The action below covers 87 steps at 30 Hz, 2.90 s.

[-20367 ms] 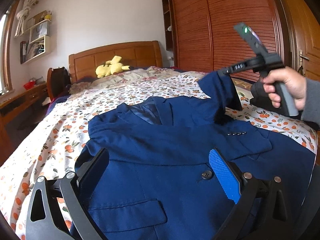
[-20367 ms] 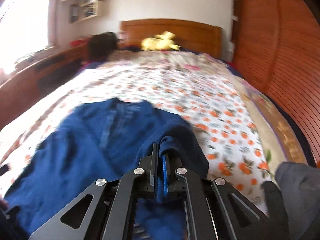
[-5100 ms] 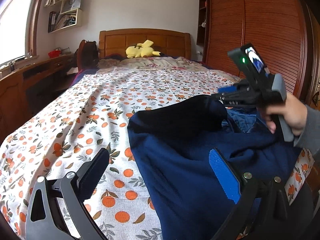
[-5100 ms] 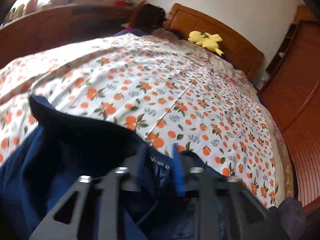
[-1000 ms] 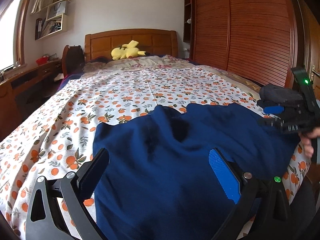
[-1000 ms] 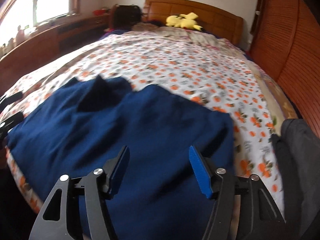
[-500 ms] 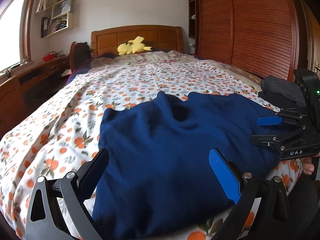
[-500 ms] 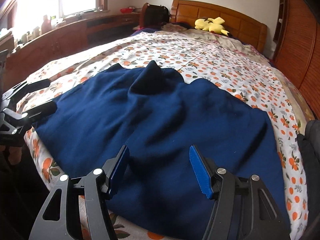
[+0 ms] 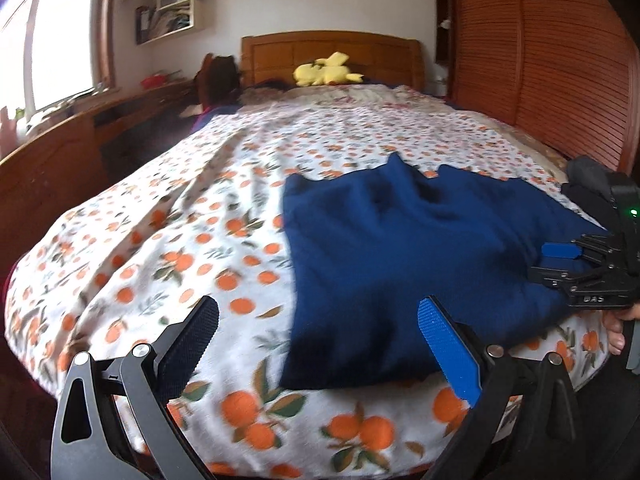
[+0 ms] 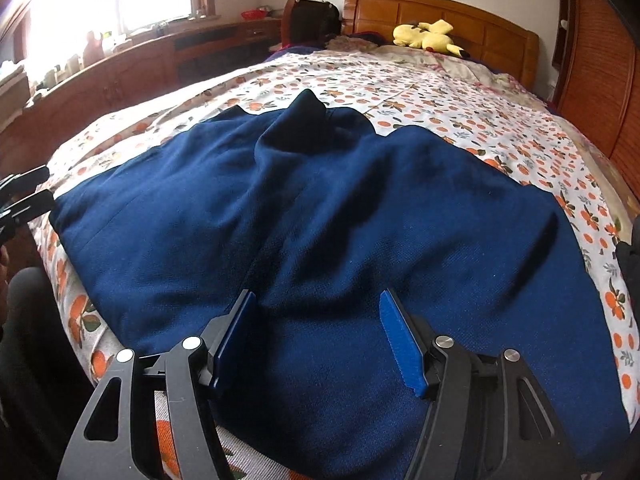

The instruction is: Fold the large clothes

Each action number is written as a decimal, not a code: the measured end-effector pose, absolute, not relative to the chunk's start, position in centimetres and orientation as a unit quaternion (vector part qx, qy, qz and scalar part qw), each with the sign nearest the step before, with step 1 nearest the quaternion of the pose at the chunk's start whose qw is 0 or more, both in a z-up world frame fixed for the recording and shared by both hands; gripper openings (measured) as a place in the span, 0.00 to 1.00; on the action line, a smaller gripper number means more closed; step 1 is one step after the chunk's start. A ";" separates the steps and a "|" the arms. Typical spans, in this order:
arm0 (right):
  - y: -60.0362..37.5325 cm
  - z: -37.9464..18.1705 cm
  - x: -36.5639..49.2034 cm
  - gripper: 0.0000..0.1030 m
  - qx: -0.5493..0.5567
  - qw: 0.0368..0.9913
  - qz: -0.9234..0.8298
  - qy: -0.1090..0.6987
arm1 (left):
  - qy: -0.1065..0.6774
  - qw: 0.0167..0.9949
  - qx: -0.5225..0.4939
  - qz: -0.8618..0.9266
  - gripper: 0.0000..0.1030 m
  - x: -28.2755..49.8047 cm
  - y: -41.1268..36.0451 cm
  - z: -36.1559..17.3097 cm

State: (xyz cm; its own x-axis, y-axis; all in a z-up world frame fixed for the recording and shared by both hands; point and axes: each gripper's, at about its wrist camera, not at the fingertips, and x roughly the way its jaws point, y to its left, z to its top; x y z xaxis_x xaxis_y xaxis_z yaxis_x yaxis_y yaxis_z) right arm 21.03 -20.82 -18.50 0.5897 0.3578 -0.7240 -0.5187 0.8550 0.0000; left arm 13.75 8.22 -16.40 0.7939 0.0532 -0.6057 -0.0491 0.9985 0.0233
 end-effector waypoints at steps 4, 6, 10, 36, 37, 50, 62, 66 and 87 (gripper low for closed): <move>-21.0 -18.7 20.9 0.59 -0.102 0.886 0.252 0.374 | 0.338 0.940 -0.021 0.043 0.98 13.7 10.1 -16.9; -21.1 -18.8 20.8 0.59 -0.102 0.887 0.254 0.371 | 0.347 0.936 -0.037 0.044 0.98 13.7 10.8 -17.4; -21.2 -18.9 20.8 0.59 -0.098 0.889 0.256 0.367 | 0.361 0.931 -0.039 0.048 0.90 13.7 10.8 -18.4; -24.4 -16.9 19.1 0.59 -0.079 0.896 0.258 0.354 | 0.299 0.950 -0.069 -0.057 0.07 15.0 5.0 -11.2; -25.1 -16.6 18.9 0.59 -0.075 0.898 0.255 0.351 | 0.292 0.952 -0.063 -0.066 0.07 15.2 4.0 -10.2; -35.3 -13.9 16.9 0.60 -0.050 0.924 0.185 0.332 | 0.233 0.953 0.005 -0.194 0.05 18.8 -12.2 -3.6; -41.7 -12.8 14.9 0.60 -0.030 0.935 0.146 0.321 | 0.267 0.921 0.061 -0.277 0.08 21.7 -25.7 -4.8; -42.3 -12.9 14.7 0.59 -0.022 0.936 0.138 0.323 | 0.255 0.927 0.056 -0.268 0.43 21.4 -25.4 -4.4; -32.6 -11.9 16.6 0.59 -0.015 0.926 0.207 0.316 | 0.258 0.954 0.046 -0.149 0.98 20.9 -10.0 -8.8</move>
